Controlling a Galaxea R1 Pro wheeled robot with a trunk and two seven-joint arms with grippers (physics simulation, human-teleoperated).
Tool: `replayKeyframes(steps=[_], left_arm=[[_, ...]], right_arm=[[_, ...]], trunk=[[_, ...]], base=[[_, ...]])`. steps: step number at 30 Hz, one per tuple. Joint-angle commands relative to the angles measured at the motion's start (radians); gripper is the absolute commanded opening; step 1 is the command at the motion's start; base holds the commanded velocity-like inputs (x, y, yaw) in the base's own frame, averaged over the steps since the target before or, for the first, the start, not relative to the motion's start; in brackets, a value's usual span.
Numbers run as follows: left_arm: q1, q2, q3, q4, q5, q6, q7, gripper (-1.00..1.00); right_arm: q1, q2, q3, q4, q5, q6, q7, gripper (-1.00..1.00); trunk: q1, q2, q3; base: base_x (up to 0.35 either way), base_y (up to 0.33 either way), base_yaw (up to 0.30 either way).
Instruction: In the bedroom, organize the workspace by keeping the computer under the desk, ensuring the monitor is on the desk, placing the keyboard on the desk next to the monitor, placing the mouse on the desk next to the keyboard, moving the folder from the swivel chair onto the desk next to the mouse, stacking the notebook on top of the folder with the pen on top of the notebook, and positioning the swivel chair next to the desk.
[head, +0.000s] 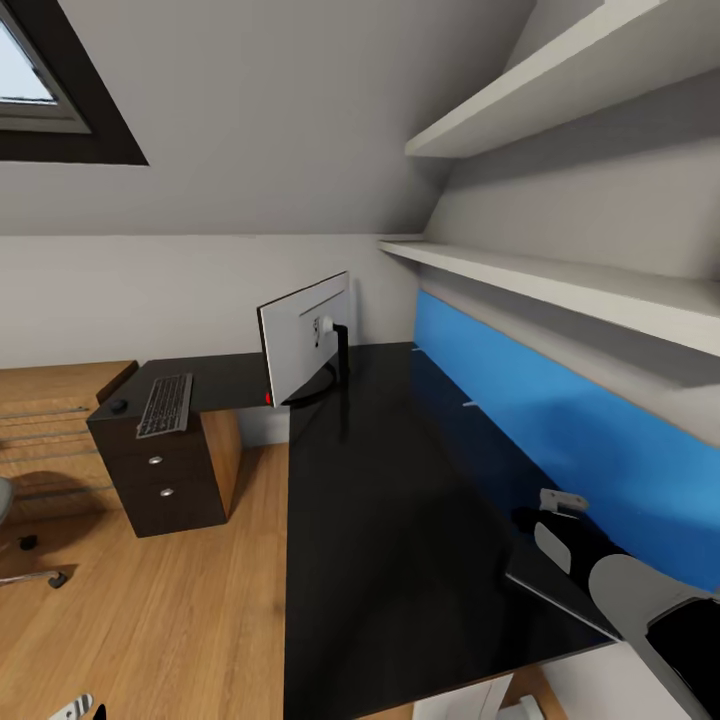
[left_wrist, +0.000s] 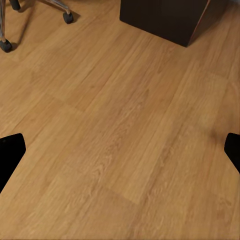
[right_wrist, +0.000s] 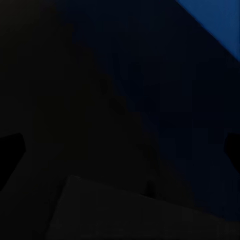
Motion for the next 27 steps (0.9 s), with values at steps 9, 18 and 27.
replayKeyframes(steps=[9, 18, 27], left_arm=[[0.0, 0.0, -0.001, 0.0, 0.008, -0.002, 0.003, 1.0], [0.0, 0.001, -0.001, 0.0, 0.009, -0.001, 0.003, 1.0], [0.0, 0.001, -0.001, 0.0, 0.009, -0.002, 0.003, 1.0]], right_arm=[[0.0, -0.001, 0.009, -0.007, -0.006, 0.006, -0.004, 1.0], [0.0, 0.0, 0.014, -0.011, -0.003, 0.004, 0.003, 1.0], [0.0, 0.001, 0.014, -0.012, -0.003, 0.006, 0.003, 1.0]], trunk=[[0.008, -0.015, -0.008], [0.008, -0.015, -0.008], [0.015, -0.029, -0.014]], base=[[0.0, 0.0, 0.0], [0.0, 0.0, 0.0], [0.0, 0.0, 0.0]])
